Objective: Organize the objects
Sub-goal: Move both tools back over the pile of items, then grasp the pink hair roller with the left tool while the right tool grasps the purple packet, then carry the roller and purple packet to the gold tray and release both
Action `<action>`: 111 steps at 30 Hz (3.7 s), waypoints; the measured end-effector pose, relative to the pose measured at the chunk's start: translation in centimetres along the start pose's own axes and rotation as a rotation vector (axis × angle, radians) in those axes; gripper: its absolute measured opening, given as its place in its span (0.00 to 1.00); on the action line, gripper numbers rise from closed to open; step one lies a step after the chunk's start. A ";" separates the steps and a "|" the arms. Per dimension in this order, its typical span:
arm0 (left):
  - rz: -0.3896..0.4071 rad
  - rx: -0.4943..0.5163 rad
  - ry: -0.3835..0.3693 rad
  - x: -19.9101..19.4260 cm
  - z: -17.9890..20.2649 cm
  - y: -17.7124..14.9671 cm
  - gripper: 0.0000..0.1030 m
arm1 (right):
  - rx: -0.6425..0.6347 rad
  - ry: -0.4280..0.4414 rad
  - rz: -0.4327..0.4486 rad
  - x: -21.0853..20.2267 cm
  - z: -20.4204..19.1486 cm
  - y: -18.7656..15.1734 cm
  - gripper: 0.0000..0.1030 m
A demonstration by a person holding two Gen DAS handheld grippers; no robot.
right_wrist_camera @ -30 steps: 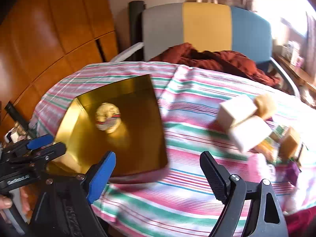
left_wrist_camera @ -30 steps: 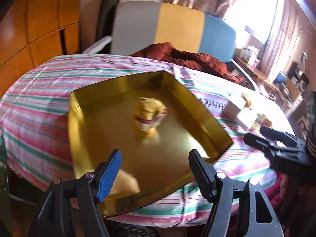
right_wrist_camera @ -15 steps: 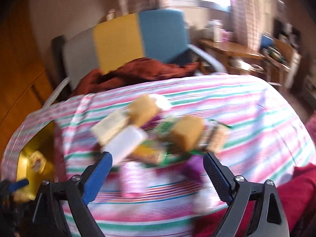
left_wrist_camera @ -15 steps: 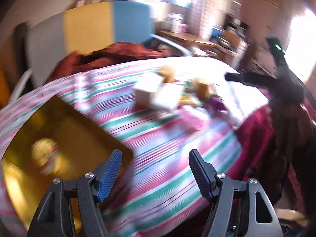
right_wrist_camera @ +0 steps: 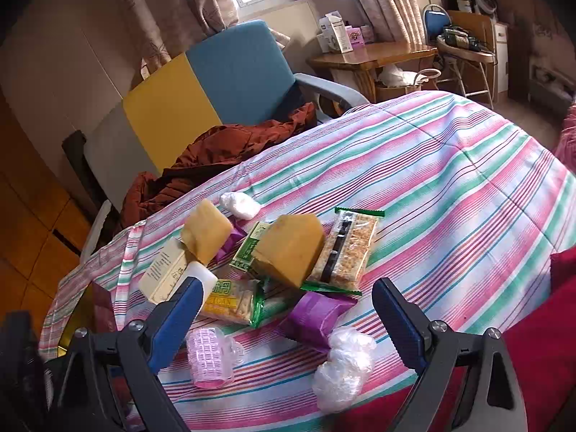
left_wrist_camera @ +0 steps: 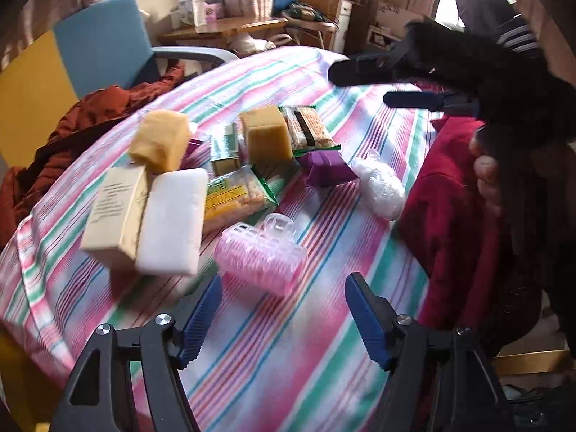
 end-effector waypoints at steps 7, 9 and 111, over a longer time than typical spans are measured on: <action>-0.063 0.098 -0.021 3.8 -0.6 1.4 0.70 | 0.028 0.031 0.017 -0.1 0.4 0.2 0.93; -0.058 0.117 -0.018 4.2 -0.8 1.9 0.73 | 0.036 0.037 0.018 -0.1 0.4 0.2 0.93; 0.341 -1.036 0.503 -22.9 -22.0 -29.0 0.80 | -0.684 0.399 -0.281 5.7 -42.4 -13.5 0.62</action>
Point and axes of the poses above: each gripper's, at about its wrist camera, not at the fingertips, and x roughly the way its jaws point, z to its right, y to its top, the point moved 10 cm from there along x, roughly the way its jaws point, and after that the axes turned 2 degrees about y, right-handed, at the moved point
